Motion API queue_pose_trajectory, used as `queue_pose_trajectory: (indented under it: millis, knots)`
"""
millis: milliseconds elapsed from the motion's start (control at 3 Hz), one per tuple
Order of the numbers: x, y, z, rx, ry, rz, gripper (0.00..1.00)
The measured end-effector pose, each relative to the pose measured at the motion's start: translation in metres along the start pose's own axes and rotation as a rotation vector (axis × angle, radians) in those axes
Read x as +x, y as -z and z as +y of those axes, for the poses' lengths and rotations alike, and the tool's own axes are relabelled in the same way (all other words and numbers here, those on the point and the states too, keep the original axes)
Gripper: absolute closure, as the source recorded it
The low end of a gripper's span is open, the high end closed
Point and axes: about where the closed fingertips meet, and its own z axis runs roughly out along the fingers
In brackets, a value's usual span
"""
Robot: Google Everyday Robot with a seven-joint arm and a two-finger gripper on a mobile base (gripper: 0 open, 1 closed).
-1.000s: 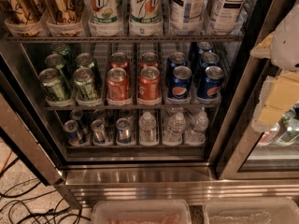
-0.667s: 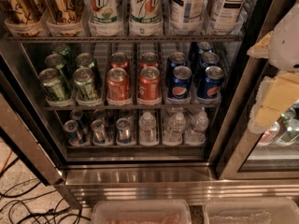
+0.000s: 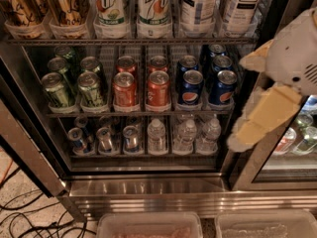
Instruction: Pick redbull can from bottom shelf of fridge
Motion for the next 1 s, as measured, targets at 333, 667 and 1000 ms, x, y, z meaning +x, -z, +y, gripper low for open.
queue_pose_trajectory:
  millis: [333,667,1000]
  knots:
    - [-0.040,-0.018,0.027,-0.046,-0.063,-0.169,0.00]
    - [-0.092,-0.041,0.054,-0.079,-0.115,-0.338,0.00]
    - [-0.119,-0.035,0.057,-0.090,-0.146,-0.425,0.00]
